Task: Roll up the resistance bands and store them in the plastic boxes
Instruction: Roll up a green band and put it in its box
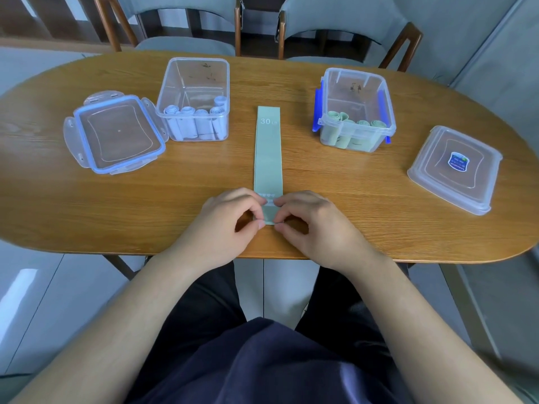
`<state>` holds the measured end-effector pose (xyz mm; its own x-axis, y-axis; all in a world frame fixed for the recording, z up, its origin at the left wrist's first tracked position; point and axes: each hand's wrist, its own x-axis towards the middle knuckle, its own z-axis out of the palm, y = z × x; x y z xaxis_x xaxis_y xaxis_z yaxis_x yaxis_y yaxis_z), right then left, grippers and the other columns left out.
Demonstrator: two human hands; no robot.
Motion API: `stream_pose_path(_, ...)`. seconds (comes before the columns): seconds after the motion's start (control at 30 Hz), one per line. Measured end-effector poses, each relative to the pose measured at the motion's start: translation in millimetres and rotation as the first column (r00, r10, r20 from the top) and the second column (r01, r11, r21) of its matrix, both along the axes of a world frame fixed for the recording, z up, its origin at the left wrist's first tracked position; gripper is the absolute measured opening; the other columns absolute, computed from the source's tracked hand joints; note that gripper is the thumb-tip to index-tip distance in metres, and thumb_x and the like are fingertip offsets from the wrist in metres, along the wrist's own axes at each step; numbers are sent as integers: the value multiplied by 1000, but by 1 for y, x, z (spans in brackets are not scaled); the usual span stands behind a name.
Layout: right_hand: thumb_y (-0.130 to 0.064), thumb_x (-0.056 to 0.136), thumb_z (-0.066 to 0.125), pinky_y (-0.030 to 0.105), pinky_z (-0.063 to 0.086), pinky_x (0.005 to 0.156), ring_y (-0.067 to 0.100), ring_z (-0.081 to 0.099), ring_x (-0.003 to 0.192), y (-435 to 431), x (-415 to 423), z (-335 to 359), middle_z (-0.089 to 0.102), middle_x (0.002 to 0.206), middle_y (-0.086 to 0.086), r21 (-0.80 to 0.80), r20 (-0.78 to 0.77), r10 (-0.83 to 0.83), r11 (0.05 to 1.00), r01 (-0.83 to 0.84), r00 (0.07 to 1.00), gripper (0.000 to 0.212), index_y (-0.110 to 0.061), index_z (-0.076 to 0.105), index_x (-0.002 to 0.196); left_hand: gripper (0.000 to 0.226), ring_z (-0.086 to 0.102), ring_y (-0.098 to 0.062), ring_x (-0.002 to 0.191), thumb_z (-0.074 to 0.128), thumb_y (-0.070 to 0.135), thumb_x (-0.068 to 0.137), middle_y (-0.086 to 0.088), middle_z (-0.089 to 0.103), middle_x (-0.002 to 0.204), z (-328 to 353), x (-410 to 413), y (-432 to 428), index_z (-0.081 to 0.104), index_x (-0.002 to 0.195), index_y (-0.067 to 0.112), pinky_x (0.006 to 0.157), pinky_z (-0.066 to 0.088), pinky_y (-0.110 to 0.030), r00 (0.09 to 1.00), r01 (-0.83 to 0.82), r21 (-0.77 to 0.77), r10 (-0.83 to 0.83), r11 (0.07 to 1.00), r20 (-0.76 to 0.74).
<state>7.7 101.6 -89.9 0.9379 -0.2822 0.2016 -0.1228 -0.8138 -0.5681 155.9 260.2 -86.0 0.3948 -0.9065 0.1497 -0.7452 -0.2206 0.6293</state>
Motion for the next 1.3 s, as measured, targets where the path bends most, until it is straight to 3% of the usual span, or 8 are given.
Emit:
stream_pose_path(0.3, -30, 88, 58, 43, 49, 90, 10, 60, 97, -7, 15, 3, 63, 95, -15, 38, 16, -24, 999, 23, 1000, 10, -25, 68, 88, 7, 50, -7, 113, 56, 28, 97, 18, 58, 109, 0, 3, -7, 59, 91, 30, 99, 37, -38, 996, -3, 15, 2, 1000, 94)
stream_pose_path(0.5, -23, 89, 60, 42, 50, 88, 12, 60, 96, -7, 19, 0, 63, 95, -12, -1, 36, -41, 999, 41, 999, 8, -21, 68, 91, 4, 46, -7, 98, 55, 26, 96, 18, 52, 98, -3, 2, -11, 55, 94, 29, 89, 39, -36, 985, -15, -17, 18, 1000, 172)
stream_pose_path(0.8, -21, 95, 56, 42, 49, 85, 14, 60, 98, -4, 15, -1, 62, 98, -12, -86, 65, -8, 996, 14, 998, 8, -22, 63, 97, 5, 49, -11, 100, 58, 21, 97, 16, 56, 98, -4, 3, -11, 60, 98, 26, 84, 43, -38, 972, 23, -66, -7, 998, 237)
stream_pose_path(0.97, -19, 92, 63, 39, 48, 90, 14, 60, 101, -3, 9, 3, 63, 101, -10, -23, 107, 24, 1000, -21, 994, 5, -19, 65, 96, 4, 52, -13, 98, 62, 18, 96, 9, 58, 98, -5, 5, -7, 65, 98, 16, 86, 45, -37, 974, 86, -133, -55, 987, 219)
stream_pose_path(1.1, -20, 90, 68, 33, 44, 97, 16, 59, 106, 0, 6, 6, 65, 104, -7, -6, 149, 14, 1000, -14, 989, 9, -16, 67, 98, 14, 56, -14, 109, 64, 21, 94, 5, 58, 113, -3, 6, -3, 67, 106, 13, 95, 44, -33, 984, 101, -171, -73, 980, 165)
stream_pose_path(1.3, -27, 91, 63, 42, 47, 97, 17, 56, 113, -4, 16, -8, 67, 113, -8, -42, 144, -187, 980, 195, 972, 19, -19, 69, 108, 30, 48, -10, 127, 57, 32, 99, 9, 56, 131, -9, 10, -8, 63, 126, 20, 107, 38, -36, 983, -78, -81, 90, 994, 160)
